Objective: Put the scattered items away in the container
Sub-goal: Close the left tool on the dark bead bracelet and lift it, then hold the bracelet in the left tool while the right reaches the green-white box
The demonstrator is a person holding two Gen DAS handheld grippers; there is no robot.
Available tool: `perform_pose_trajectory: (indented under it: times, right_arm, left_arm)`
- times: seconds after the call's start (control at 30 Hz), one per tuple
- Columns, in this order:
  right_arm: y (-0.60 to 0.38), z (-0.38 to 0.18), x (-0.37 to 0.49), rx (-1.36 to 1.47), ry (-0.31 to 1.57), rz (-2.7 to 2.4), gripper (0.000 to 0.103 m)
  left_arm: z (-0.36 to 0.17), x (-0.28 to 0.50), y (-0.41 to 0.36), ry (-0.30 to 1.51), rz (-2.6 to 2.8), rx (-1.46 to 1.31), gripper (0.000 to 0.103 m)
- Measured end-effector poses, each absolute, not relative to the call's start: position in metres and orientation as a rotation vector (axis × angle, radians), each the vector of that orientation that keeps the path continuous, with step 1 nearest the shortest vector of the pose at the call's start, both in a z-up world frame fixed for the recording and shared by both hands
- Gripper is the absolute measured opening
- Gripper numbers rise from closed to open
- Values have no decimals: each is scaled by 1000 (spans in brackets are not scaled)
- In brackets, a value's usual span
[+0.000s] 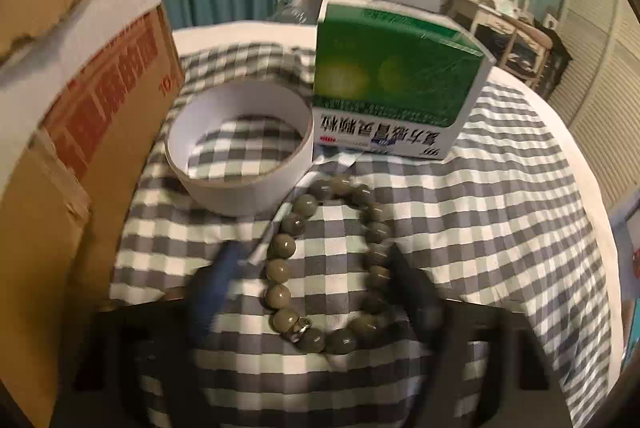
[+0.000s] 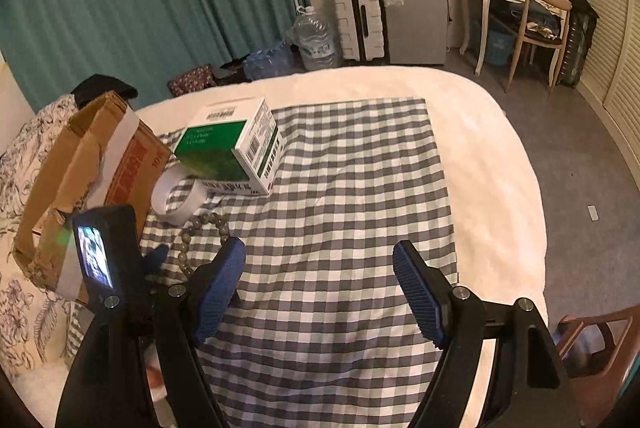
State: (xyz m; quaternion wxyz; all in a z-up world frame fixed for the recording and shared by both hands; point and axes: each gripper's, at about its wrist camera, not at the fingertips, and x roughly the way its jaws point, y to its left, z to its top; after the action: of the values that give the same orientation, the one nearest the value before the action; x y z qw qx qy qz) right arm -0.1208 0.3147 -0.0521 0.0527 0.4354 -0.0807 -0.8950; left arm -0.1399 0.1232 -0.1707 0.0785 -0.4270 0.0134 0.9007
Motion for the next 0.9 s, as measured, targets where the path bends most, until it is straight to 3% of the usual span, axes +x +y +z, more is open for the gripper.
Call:
perform_pose_trajectory:
  times: [0.2,0.23,0.47,0.7,0.9]
  right_arm:
    - [315,-50,-120,1326,-248,-2729,76]
    - [315,-48,-119,1320,-245,-2733,76]
    - [317,-33,-111,1259,-256,-2744,76]
    - [319,-18,-104,1172,-273,-2713,76]
    - [309,-23,-110,1163,-299,-2640,78]
  left_arm:
    - [-157,-133,111,28,2701,-1279,15]
    - [-154,-130,109,25,2705,-1282,12]
    - [-105,-100,107,-6,2702,-1188,11]
    - [-15,-75,93,-73,2750,-979,11]
    - [18,-82,67,-86,2725,-1062,11]
